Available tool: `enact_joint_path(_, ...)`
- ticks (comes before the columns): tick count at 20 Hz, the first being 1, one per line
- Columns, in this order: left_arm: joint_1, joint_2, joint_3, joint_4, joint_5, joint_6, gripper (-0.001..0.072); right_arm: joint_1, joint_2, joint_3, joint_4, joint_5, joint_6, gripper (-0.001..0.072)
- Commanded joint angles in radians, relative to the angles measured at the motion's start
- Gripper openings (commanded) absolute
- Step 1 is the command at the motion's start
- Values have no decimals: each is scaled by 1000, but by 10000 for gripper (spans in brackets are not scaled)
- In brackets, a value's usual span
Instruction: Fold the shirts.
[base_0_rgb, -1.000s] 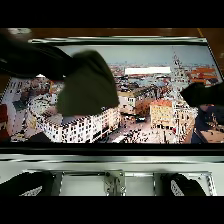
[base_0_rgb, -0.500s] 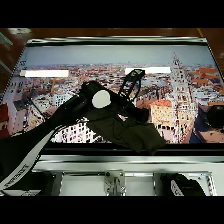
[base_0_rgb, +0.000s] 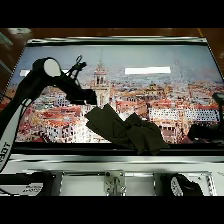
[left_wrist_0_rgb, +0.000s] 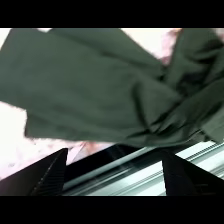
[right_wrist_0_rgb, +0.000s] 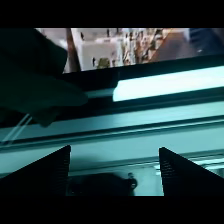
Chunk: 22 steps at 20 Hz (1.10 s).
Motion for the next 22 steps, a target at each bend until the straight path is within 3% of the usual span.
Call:
enact_joint_path(1,126,73,-257,-106,6,79,720,-165,0,-208,266,-88,-31,666)
enact_joint_path(6,134,68,-593,-410,310,192,720,-211,-3,-271,352,-204,-26,665)
enact_joint_path(9,188,58,-599,-399,418,215,685,-210,-48,-271,381,-202,-26,665)
enact_joint_path(10,232,57,-589,-399,437,215,644,-210,-72,-271,401,-200,-26,666)
enact_joint_path(14,350,34,-579,-399,476,220,642,-210,-173,-271,489,-232,-49,665)
enact_joint_path(22,277,-90,-578,-535,528,312,642,-210,-253,-271,503,-281,-45,665)
